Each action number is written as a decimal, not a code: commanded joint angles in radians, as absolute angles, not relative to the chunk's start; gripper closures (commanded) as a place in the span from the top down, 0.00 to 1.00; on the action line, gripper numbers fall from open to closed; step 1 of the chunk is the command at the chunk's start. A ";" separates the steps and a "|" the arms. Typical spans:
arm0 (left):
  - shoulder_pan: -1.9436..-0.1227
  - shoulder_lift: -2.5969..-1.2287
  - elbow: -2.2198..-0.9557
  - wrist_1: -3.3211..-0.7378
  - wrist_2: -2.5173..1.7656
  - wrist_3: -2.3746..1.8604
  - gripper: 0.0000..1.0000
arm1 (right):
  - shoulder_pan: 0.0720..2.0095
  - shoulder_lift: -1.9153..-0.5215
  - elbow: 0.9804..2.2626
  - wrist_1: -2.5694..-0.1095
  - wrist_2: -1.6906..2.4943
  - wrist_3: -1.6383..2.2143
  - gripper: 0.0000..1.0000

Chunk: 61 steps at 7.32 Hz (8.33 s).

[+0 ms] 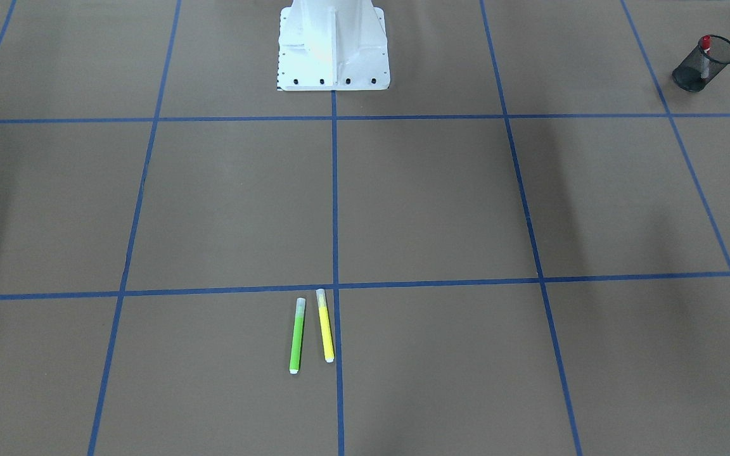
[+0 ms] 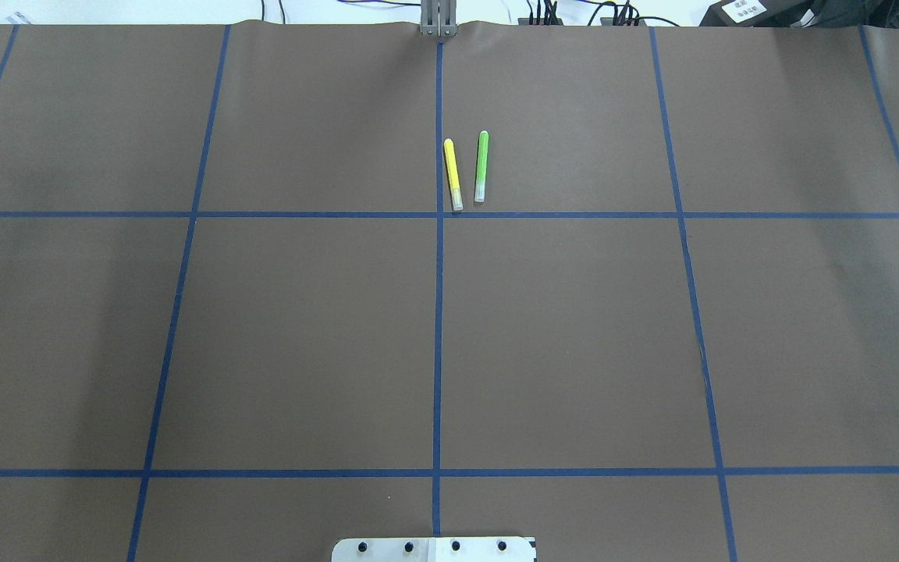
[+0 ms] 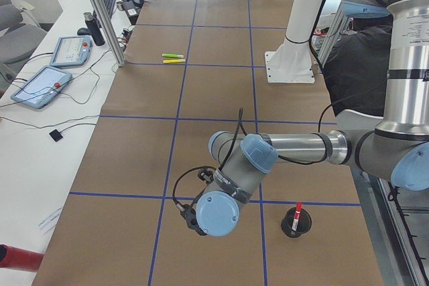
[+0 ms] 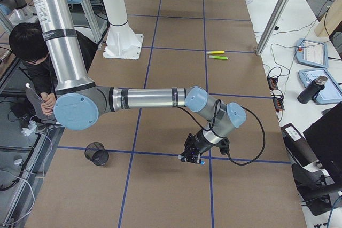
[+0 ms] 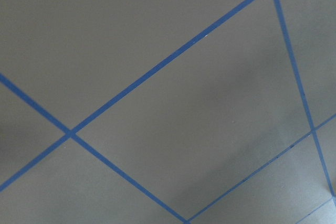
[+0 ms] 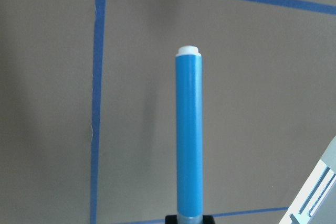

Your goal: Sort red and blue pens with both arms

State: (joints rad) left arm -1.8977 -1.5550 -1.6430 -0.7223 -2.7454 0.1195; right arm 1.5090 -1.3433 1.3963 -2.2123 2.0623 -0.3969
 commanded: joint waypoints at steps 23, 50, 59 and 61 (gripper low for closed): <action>-1.724 -1.605 -1.674 -1.503 -2.632 -0.439 1.00 | 1.697 -2.017 1.764 -2.858 2.336 -0.752 0.00; -1.514 -1.496 -1.641 -1.750 -2.204 -0.311 1.00 | 1.597 -1.507 1.685 -1.724 2.332 0.238 0.99; -1.520 -1.460 -1.638 -1.753 -2.296 -0.233 1.00 | 1.595 -1.572 1.692 -1.692 2.344 0.166 0.99; -1.520 -1.460 -1.638 -1.753 -2.296 -0.233 1.00 | 1.595 -1.574 1.690 -1.692 2.344 0.164 0.99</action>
State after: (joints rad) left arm -1.5203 -1.4604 -1.6390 -1.7533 -2.2965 -0.2334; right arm 1.5946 -1.5726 1.6911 -1.6920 2.3439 0.1646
